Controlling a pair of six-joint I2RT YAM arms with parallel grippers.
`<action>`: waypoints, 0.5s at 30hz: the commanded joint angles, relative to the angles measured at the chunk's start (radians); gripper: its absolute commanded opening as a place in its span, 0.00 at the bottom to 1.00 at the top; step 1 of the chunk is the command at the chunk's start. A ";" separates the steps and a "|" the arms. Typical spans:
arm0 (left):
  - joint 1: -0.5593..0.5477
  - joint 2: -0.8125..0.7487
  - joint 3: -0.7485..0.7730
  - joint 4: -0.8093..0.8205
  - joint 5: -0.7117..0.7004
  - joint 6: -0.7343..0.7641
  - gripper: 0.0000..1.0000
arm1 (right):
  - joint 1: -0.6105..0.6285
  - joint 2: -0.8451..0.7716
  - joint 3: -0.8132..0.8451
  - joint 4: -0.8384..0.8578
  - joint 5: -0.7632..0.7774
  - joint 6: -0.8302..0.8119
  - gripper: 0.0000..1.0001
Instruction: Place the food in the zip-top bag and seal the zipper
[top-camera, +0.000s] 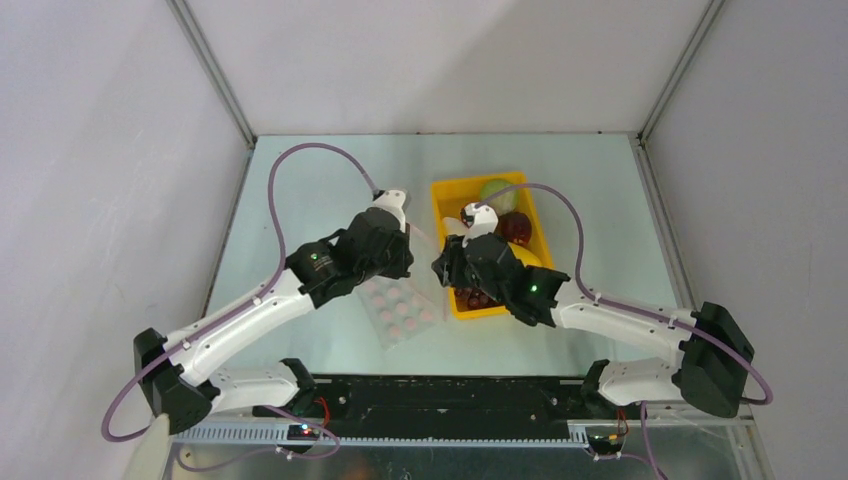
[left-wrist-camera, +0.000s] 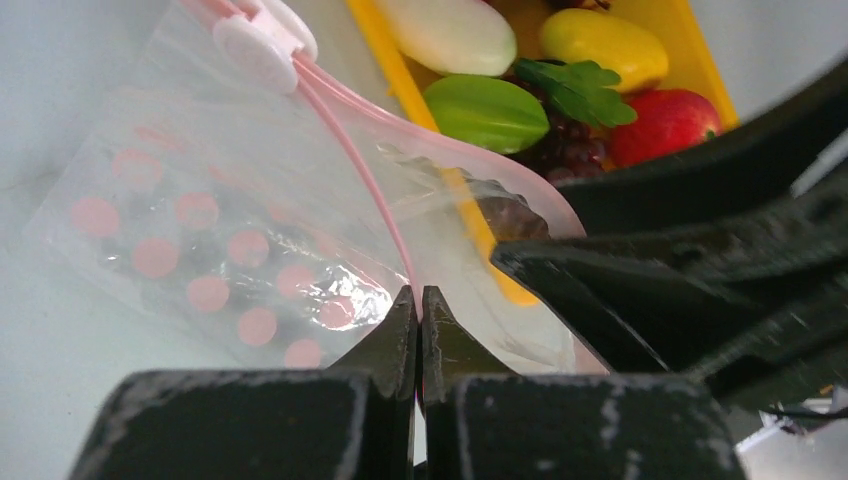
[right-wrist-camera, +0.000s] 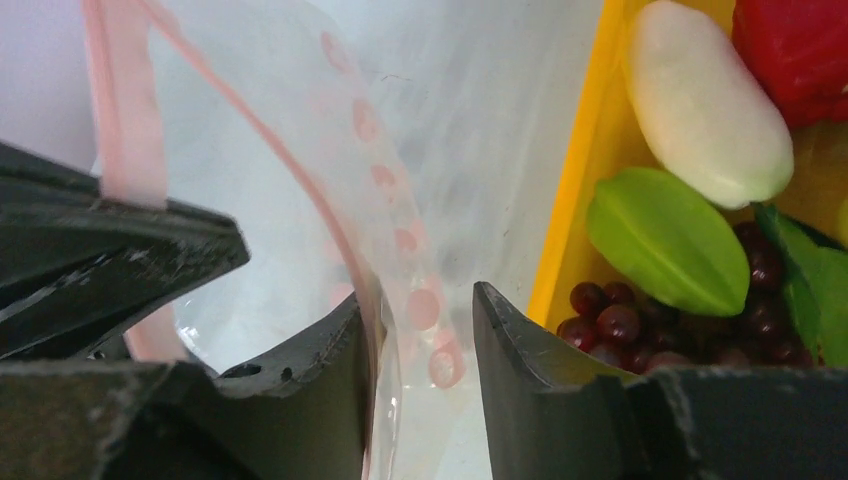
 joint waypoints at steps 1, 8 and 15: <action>-0.031 0.008 0.077 -0.006 0.048 0.102 0.00 | -0.051 0.022 0.045 0.070 -0.142 -0.124 0.44; -0.055 0.003 0.100 -0.024 0.087 0.137 0.00 | -0.063 0.086 0.120 -0.001 -0.119 -0.191 0.41; -0.056 0.029 0.174 -0.175 -0.043 0.142 0.00 | -0.094 0.056 0.123 -0.037 -0.012 -0.116 0.00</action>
